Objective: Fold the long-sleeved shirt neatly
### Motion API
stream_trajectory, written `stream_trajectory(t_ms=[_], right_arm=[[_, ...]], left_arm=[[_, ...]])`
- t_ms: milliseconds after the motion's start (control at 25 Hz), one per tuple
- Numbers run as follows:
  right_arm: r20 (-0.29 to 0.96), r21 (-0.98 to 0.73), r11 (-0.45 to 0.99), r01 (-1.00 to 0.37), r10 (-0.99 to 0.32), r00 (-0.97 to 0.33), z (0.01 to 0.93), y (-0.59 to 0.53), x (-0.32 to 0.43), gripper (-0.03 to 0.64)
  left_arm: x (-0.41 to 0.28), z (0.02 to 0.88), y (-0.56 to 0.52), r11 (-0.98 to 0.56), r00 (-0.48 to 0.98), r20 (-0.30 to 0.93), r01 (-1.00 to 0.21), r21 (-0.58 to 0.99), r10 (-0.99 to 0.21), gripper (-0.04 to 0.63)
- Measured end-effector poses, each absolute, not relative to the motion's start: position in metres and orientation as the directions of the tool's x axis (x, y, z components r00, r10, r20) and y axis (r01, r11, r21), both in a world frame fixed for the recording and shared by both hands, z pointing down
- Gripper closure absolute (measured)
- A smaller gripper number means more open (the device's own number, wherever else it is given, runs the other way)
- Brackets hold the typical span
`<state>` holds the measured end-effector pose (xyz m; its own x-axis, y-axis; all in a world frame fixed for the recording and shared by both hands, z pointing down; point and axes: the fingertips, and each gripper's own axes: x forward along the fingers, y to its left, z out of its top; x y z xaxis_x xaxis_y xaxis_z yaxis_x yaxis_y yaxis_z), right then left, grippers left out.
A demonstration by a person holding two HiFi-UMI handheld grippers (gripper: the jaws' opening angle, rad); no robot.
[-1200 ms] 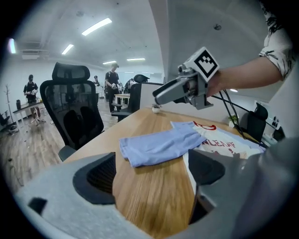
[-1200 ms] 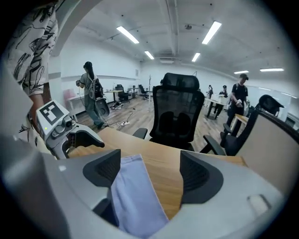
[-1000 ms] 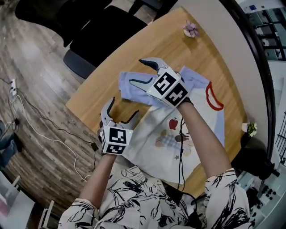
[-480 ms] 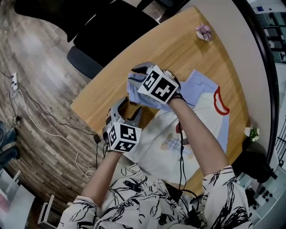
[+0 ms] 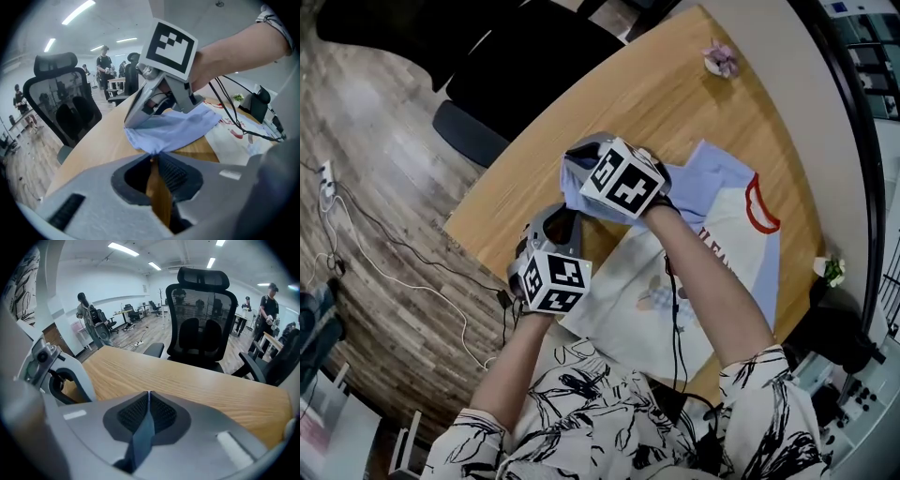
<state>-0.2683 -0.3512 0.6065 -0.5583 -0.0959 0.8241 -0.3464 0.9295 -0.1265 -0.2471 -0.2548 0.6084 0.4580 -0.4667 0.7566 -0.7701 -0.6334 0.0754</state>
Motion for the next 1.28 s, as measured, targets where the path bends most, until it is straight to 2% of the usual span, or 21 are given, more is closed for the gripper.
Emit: stream_trajectory(t_ms=[40, 400, 600, 840, 1280], right_arm=[[0.824, -0.117, 0.93, -0.348, -0.105, -0.557, 0.605, -0.353, -0.269, 0.592], [0.727, -0.082, 0.892, -0.445, -0.252, -0.639, 0.538, -0.373, -0.26, 0.592], [0.674, -0.05, 0.88, -0.472, -0.319, -0.666, 0.488, -0.367, -0.237, 0.592], [0.604, 0.008, 0.822, -0.57, -0.458, -0.652, 0.431, -0.354, -0.169, 0.592], [0.539, 0.102, 0.656, -0.748, -0.668, -0.513, 0.38, -0.285, 0.002, 0.592]], left_arm=[[-0.247, 0.607, -0.256, -0.632, 0.464, 0.752, -0.77, 0.082, -0.468, 0.57], [-0.248, 0.555, -0.274, -0.632, 0.503, 0.646, -0.774, 0.039, -0.575, 0.575], [-0.225, 0.506, -0.27, -0.654, 0.528, 0.596, -0.757, 0.007, -0.605, 0.574], [-0.168, 0.453, -0.26, -0.738, 0.602, 0.538, -0.672, -0.059, -0.591, 0.574], [-0.025, 0.394, -0.199, -0.851, 0.722, 0.478, -0.511, -0.119, -0.5, 0.573]])
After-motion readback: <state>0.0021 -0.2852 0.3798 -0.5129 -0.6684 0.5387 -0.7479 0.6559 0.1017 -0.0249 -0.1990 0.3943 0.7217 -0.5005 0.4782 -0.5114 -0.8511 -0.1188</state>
